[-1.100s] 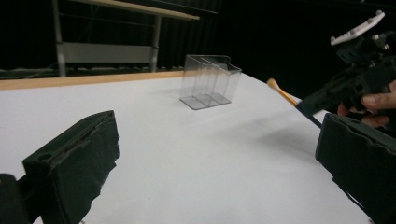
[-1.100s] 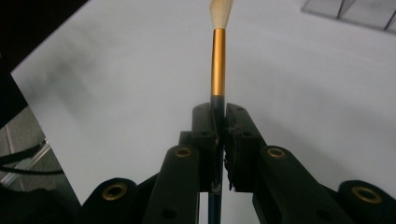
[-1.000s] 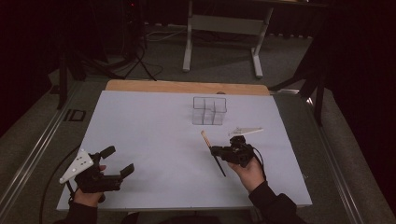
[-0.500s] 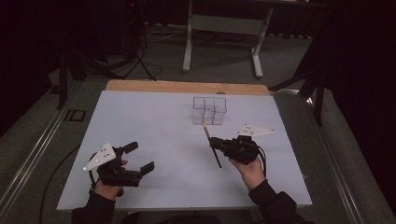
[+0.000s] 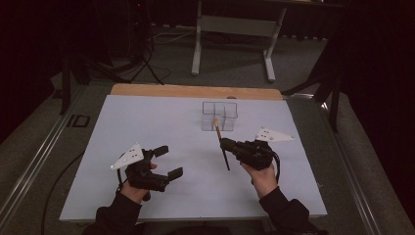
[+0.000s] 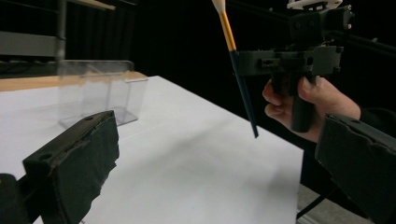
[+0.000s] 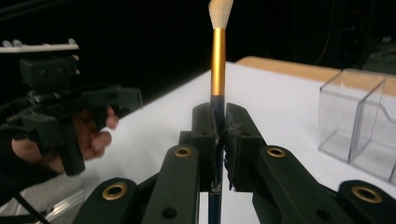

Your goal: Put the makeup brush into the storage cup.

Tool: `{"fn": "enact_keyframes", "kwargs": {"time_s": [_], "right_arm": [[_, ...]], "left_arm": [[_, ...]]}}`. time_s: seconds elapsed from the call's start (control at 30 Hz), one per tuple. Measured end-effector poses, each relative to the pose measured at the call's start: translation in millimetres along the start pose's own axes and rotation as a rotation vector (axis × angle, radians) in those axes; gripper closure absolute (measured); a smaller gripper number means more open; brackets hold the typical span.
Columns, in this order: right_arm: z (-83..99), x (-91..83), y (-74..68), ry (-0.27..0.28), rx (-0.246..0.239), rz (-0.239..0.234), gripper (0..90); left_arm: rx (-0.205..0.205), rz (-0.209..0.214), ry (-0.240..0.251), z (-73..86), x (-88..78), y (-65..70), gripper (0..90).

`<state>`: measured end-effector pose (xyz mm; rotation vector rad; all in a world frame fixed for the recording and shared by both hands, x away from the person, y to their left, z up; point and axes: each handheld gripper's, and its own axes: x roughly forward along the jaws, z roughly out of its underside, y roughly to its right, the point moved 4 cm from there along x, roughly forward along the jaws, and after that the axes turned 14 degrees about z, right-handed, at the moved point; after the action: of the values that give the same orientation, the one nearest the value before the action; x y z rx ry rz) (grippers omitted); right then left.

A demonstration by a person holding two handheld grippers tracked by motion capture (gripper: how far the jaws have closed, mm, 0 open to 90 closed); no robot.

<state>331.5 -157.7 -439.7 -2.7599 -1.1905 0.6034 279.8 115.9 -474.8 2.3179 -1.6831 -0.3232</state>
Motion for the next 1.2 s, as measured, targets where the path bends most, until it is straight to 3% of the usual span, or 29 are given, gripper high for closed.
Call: {"fn": "enact_keyframes", "kwargs": {"time_s": [0.27, 0.33, 0.47, 0.57, 0.67, 0.77, 0.97, 1.07, 1.2], "right_arm": [[-9.3, 0.2, -6.7, 0.038, -0.014, -0.018, 83.1], [-11.1, -0.3, -6.8, 0.050, -0.010, -0.020, 83.1], [-12.3, -1.1, -6.0, 0.067, -0.001, -0.020, 83.1], [-12.6, -1.9, -5.5, 0.074, 0.007, -0.025, 83.1], [-12.3, -3.4, -3.7, 0.086, 0.017, -0.024, 83.1], [-10.5, -3.5, -2.9, 0.089, 0.025, -0.027, 83.1], [-8.9, -4.9, -3.7, 0.086, 0.022, -0.026, 83.1], [-9.0, -5.2, -3.5, 0.086, 0.024, -0.028, 83.1], [-10.0, -4.9, -4.3, 0.086, 0.027, -0.031, 83.1]], "left_arm": [[0.004, 0.043, -0.062, -0.8, 29.0, -5.6, 0.5], [-0.016, 0.059, -0.081, 1.1, 36.3, -6.9, 0.5], [-0.046, 0.101, -0.066, 4.7, 52.4, -6.8, 0.5], [-0.026, 0.096, -0.086, 7.6, 60.7, -6.5, 0.5], [-0.035, 0.140, -0.102, 11.5, 76.1, -3.7, 0.9], [-0.064, 0.171, -0.091, 12.5, 82.3, -4.5, 4.7], [-0.128, 0.180, -0.068, 14.9, 86.8, -10.7, 13.3], [-0.138, 0.194, -0.066, 16.8, 90.9, -10.6, 16.8], [-0.140, 0.208, -0.069, 18.5, 95.3, -10.0, 28.6]]}}
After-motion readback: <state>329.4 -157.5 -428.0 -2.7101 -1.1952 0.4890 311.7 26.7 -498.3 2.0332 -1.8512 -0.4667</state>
